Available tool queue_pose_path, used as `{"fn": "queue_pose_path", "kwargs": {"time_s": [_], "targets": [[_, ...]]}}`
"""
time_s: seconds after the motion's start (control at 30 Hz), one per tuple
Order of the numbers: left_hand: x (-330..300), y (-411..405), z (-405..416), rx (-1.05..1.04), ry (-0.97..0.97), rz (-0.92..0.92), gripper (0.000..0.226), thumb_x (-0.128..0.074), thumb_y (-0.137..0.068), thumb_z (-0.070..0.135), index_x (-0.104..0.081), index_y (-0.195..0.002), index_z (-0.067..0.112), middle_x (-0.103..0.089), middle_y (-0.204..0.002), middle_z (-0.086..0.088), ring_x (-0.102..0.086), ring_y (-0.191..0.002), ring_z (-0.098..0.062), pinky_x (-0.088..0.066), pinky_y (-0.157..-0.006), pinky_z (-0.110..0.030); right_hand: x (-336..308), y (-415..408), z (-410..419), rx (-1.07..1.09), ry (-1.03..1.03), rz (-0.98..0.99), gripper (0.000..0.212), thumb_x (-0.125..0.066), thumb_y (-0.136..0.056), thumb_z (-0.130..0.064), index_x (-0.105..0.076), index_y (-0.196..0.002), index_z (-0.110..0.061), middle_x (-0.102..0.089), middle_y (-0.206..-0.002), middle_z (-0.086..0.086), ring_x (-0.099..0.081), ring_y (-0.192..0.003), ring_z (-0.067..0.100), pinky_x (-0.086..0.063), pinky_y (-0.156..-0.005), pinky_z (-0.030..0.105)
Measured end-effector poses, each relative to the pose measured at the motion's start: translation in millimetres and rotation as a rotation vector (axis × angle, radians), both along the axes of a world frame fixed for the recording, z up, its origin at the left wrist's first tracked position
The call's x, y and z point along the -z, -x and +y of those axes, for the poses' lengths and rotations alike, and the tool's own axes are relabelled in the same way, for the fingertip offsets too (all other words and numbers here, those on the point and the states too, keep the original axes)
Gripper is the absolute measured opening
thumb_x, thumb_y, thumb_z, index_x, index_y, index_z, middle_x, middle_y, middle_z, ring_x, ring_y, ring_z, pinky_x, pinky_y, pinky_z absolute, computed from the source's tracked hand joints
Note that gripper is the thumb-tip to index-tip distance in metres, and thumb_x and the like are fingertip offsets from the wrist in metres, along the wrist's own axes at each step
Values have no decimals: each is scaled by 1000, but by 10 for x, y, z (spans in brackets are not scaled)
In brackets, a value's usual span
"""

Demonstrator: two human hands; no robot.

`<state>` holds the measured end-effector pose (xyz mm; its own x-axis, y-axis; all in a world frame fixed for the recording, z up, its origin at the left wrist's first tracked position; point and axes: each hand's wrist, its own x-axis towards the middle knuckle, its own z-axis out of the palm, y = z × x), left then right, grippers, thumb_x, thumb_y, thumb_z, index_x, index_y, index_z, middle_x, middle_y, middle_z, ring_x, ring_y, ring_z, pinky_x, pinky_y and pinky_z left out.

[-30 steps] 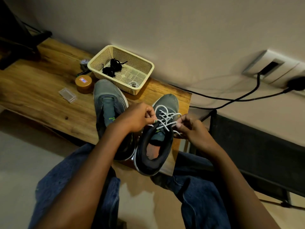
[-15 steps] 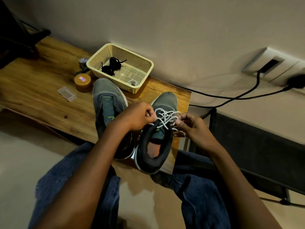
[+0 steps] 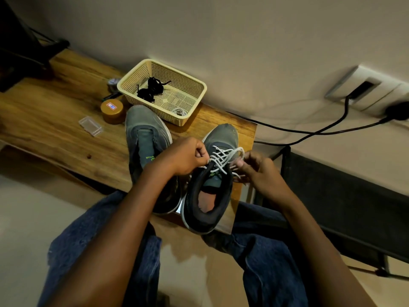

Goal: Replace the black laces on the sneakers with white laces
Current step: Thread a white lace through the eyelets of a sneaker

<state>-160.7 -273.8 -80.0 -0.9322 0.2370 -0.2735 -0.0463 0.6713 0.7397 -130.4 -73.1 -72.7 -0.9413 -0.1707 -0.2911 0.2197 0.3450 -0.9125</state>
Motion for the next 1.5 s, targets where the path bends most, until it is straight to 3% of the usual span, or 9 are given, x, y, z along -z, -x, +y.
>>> {"fn": "queue_pose_path", "kwargs": {"time_s": [0.07,0.2,0.37,0.63,0.83,1.0,1.17,1.33,1.5], "targets": [[-2,-1,0,1,2,-2,6,-68,-84,15,-69,-79,18,-67,-79,1,-57,-69,-8,-46,-69,-21,-32,1,21,55,59,-19,19,-40,-102,-15,-52,-103,0,-70,-90,4,-67,-74,9,-51,-60,17],[0,2,5,-1,5,5,3,-68,-85,16,-71,-83,16,-68,-80,0,-57,-69,-7,-45,-68,-20,-35,-1,12,-12,-12,-40,18,-51,-97,-13,-57,-103,4,-67,-96,17,-67,-84,16,-56,-69,22],[4,-13,14,39,-17,-26,4,-71,-84,15,-71,-82,18,-68,-79,3,-57,-69,-5,-43,-62,-16,-28,-4,-15,2,-78,-9,20,-46,-98,-7,-55,-101,11,-63,-82,5,-63,-64,-6,-47,-57,9],[-67,-27,-20,41,-81,-24,7,-57,-90,17,-56,-84,20,-60,-77,2,-54,-70,-14,-43,-66,-28,-54,-13,-17,6,-33,-46,19,-47,-98,-8,-54,-102,9,-66,-89,9,-68,-71,2,-54,-63,16],[-61,-36,33,17,-82,-48,5,-71,-85,17,-68,-86,14,-68,-84,-5,-62,-76,-18,-48,-68,-28,-60,-2,-20,15,-42,-53,18,-47,-98,-9,-54,-102,7,-67,-93,13,-68,-73,3,-55,-65,18],[-123,-29,55,-86,-185,53,8,-63,-90,10,-66,-88,17,-66,-80,1,-63,-68,-10,-48,-58,-14,-62,-5,-21,7,-48,-61,21,-47,-98,-7,-52,-103,12,-66,-92,14,-68,-71,2,-55,-65,17],[-96,-44,56,-5,-88,16,4,-70,-85,13,-72,-88,15,-69,-83,4,-64,-79,-10,-54,-80,-31,-66,-6,-23,6,-31,-67,23,-46,-99,-8,-51,-104,15,-66,-86,6,-68,-69,1,-55,-64,16],[-150,-36,50,-139,-174,118,6,-67,-87,16,-71,-89,19,-68,-79,8,-62,-72,-5,-47,-64,-17,-55,-5,-20,4,-19,-69,25,-46,-99,-7,-50,-105,17,-64,-87,11,-67,-67,0,-52,-61,14],[-72,-43,37,-38,-86,60,6,-72,-83,17,-72,-82,23,-72,-87,6,-66,-81,-7,-54,-80,-29,-16,8,-8,4,-17,-53,23,-46,-99,-8,-50,-103,15,-64,-88,14,-67,-68,0,-53,-62,15]]}}
